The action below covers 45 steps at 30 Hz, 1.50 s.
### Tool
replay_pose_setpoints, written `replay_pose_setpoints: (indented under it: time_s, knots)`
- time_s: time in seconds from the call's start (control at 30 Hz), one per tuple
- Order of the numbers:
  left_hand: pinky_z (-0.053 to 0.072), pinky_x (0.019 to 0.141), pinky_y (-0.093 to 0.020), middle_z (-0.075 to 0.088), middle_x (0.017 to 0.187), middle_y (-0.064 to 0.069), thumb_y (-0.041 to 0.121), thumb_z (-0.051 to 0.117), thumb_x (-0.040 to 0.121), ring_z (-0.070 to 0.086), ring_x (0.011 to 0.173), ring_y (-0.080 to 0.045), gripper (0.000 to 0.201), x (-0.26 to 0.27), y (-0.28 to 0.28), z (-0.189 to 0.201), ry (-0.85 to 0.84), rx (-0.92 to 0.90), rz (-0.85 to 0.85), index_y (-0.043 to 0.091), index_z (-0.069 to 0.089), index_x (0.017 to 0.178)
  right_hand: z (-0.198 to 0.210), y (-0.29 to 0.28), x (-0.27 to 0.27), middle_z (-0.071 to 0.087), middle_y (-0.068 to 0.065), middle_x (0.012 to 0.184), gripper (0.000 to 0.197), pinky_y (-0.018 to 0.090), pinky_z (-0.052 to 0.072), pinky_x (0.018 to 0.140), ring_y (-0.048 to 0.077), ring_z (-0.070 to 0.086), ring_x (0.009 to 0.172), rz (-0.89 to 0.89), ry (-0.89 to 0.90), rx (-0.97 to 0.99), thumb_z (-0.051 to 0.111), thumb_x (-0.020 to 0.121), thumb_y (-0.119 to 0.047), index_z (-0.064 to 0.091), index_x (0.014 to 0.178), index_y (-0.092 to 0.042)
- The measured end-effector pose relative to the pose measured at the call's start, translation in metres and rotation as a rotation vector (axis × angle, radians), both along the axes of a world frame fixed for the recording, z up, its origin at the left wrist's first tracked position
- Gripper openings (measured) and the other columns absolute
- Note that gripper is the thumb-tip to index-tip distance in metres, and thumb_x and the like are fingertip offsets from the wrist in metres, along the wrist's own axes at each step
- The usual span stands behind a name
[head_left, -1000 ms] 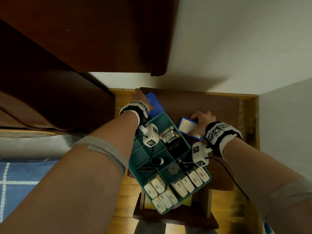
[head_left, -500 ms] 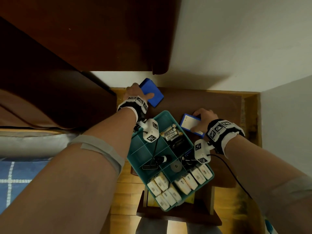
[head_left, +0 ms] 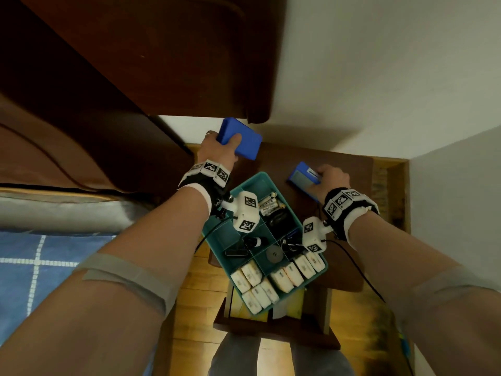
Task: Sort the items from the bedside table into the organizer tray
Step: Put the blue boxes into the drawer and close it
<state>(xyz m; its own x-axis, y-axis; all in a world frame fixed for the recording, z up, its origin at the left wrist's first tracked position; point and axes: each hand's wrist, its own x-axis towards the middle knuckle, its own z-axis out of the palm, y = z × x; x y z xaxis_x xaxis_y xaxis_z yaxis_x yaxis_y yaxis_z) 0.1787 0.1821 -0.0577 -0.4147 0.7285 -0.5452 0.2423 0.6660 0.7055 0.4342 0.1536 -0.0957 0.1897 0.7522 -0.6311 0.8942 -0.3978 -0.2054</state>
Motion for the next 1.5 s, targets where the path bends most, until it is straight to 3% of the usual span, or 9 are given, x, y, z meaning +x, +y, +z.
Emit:
replay_pose_setpoints:
  time_s: [0.37, 0.57, 0.7, 0.83, 0.97, 1.17, 1.3, 1.37, 1.5]
  knots:
    - [0.056, 0.053, -0.027, 0.067, 0.085, -0.006, 0.032, 0.067, 0.091, 0.064, 0.055, -0.017, 0.028, 0.044, -0.083, 0.115, -0.176, 0.074, 0.075, 0.016, 0.048, 0.104, 0.124, -0.057, 0.032, 0.062, 0.012, 0.114, 0.040, 0.049, 0.052, 0.090, 0.034, 0.058, 0.106, -0.292, 0.176, 0.420, 0.075, 0.082, -0.016, 0.053, 0.115, -0.019]
    - [0.062, 0.076, -0.041, 0.070, 0.098, -0.009, 0.036, 0.073, 0.085, 0.073, 0.076, -0.024, 0.028, 0.061, -0.138, 0.179, -0.172, 0.066, 0.016, 0.019, 0.055, 0.100, 0.211, -0.107, 0.030, 0.063, 0.002, 0.117, 0.046, 0.035, 0.051, 0.091, 0.021, 0.061, 0.104, -0.182, 0.408, 0.360, 0.074, 0.086, -0.024, 0.058, 0.129, -0.015]
    - [0.062, 0.076, -0.043, 0.071, 0.098, -0.009, 0.034, 0.073, 0.085, 0.073, 0.081, -0.028, 0.020, 0.063, -0.169, 0.217, -0.202, 0.090, -0.070, 0.024, 0.056, 0.089, 0.253, -0.141, 0.026, 0.064, 0.004, 0.123, 0.050, 0.038, 0.054, 0.091, 0.021, 0.063, 0.105, -0.156, 0.501, 0.306, 0.076, 0.086, -0.026, 0.058, 0.132, -0.015]
    - [0.061, 0.079, -0.047, 0.066, 0.102, -0.015, 0.020, 0.079, 0.082, 0.071, 0.093, -0.035, 0.027, 0.064, -0.204, 0.248, -0.311, 0.152, -0.111, 0.015, 0.053, 0.088, 0.287, -0.164, 0.022, 0.061, 0.013, 0.118, 0.043, 0.049, 0.061, 0.070, 0.032, 0.069, 0.089, -0.396, 0.593, 0.259, 0.068, 0.093, -0.025, 0.046, 0.126, -0.011]
    - [0.060, 0.082, -0.047, 0.071, 0.098, -0.012, 0.025, 0.086, 0.067, 0.072, 0.090, -0.034, 0.036, 0.071, -0.240, 0.268, -0.332, 0.237, -0.118, 0.021, 0.055, 0.085, 0.309, -0.179, 0.021, 0.053, 0.023, 0.121, 0.039, 0.036, 0.058, 0.046, 0.034, 0.066, 0.083, -0.460, 0.672, 0.255, 0.060, 0.098, -0.020, 0.035, 0.122, -0.004]
    - [0.057, 0.085, -0.053, 0.064, 0.106, -0.010, 0.014, 0.079, 0.080, 0.068, 0.098, -0.036, 0.029, 0.087, -0.277, 0.297, -0.302, 0.286, -0.112, 0.024, 0.060, 0.099, 0.325, -0.212, 0.048, 0.053, 0.009, 0.123, 0.046, 0.056, 0.059, 0.059, 0.037, 0.067, 0.093, -0.338, 0.719, 0.200, 0.065, 0.094, -0.026, 0.038, 0.130, -0.016]
    - [0.053, 0.094, -0.049, 0.062, 0.111, 0.002, 0.042, 0.080, 0.065, 0.064, 0.105, -0.026, 0.036, 0.088, -0.295, 0.292, -0.124, 0.306, -0.341, 0.052, 0.063, 0.095, 0.334, -0.232, 0.070, 0.060, 0.006, 0.115, 0.047, 0.035, 0.056, 0.066, 0.026, 0.065, 0.092, -0.082, 0.598, 0.315, 0.071, 0.086, -0.018, 0.050, 0.129, -0.018]
    - [0.052, 0.096, -0.048, 0.059, 0.114, 0.001, 0.032, 0.080, 0.073, 0.063, 0.106, -0.022, 0.041, 0.095, -0.308, 0.310, -0.087, 0.308, -0.424, 0.046, 0.061, 0.106, 0.342, -0.238, 0.078, 0.065, 0.005, 0.113, 0.048, 0.026, 0.048, 0.076, 0.020, 0.063, 0.094, -0.006, 0.570, 0.385, 0.073, 0.081, -0.012, 0.057, 0.126, -0.015]
    - [0.049, 0.101, -0.040, 0.052, 0.121, 0.003, 0.011, 0.075, 0.083, 0.058, 0.111, -0.018, 0.039, 0.107, -0.325, 0.327, -0.027, 0.370, -0.521, 0.023, 0.059, 0.117, 0.360, -0.245, 0.082, 0.068, -0.003, 0.105, 0.044, 0.043, 0.055, 0.088, 0.019, 0.066, 0.095, 0.208, 0.572, 0.377, 0.081, 0.075, -0.020, 0.065, 0.116, -0.022]
